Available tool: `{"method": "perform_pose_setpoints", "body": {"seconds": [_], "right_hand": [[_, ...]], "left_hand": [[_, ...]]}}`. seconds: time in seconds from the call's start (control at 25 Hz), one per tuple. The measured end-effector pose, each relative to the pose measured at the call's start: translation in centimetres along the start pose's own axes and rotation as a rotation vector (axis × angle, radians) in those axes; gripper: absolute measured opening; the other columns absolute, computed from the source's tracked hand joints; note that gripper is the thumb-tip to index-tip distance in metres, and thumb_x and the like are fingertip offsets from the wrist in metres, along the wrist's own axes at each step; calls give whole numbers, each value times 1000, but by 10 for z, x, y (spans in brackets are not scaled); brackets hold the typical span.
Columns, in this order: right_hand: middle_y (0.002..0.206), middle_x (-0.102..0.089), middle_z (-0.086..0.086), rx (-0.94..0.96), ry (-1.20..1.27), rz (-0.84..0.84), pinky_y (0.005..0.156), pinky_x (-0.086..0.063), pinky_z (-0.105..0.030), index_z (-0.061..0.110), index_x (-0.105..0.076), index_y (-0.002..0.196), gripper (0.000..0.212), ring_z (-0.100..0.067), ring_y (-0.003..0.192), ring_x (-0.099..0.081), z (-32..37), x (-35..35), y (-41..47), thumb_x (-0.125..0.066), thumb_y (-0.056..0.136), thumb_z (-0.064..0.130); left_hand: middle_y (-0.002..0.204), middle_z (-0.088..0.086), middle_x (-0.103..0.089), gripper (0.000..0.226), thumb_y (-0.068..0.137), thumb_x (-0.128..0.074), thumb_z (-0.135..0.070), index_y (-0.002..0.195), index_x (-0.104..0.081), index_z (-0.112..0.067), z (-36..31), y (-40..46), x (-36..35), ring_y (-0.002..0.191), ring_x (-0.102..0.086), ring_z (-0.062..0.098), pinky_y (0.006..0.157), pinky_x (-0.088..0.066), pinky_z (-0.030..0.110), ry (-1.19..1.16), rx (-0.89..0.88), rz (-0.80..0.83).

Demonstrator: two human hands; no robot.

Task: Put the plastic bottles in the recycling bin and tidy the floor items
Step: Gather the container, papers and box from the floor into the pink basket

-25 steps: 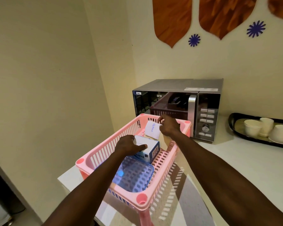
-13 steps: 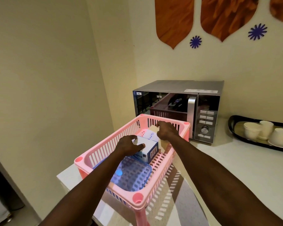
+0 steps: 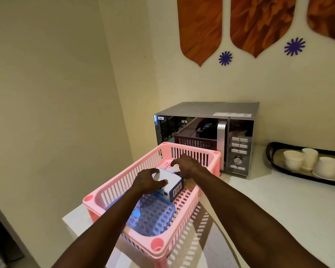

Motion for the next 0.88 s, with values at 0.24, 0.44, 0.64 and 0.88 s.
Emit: {"method": "perform_pose_setpoints", "body": {"seconds": [0.24,0.44,0.64,0.88], "right_hand": [[136,-67,-5,0,14,143,96,-57,-35,19,-70,134,42,-26,112,-68,0,-13,1,-72,92,15],[120,-73,-6,-93,47,140,84,-57,-30,11,-68,128,40,-22,96,-72,-11,-17,4,-72,93,31],[110,-73,-5,-169,60,116,83,-57,-30,11,-66,123,44,-20,92,-72,-18,-16,3,-74,91,39],[112,-71,-6,-217,81,74,82,-56,-31,11,-64,125,49,-23,98,-71,-24,-9,-1,-79,85,36]], "left_hand": [[155,2,-44,74,81,-73,-55,144,-51,-22,1,1,-2,139,-44,23,107,-39,34,28,8,13],[155,2,-43,74,81,-73,-55,144,-50,-23,2,1,-3,137,-45,23,106,-41,35,14,18,19],[156,2,-42,74,81,-73,-55,144,-49,-25,4,0,-2,136,-47,24,106,-44,37,2,37,34],[157,2,-41,73,82,-73,-53,144,-49,-25,3,-1,0,137,-46,25,108,-44,38,-51,45,36]]}}
Point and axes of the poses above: each hand's wrist, its own y-axis towards the middle knuckle, its own x-axis out of the back of the hand, z = x × y, the point moved 9 cm from there along y, towards the middle knuckle
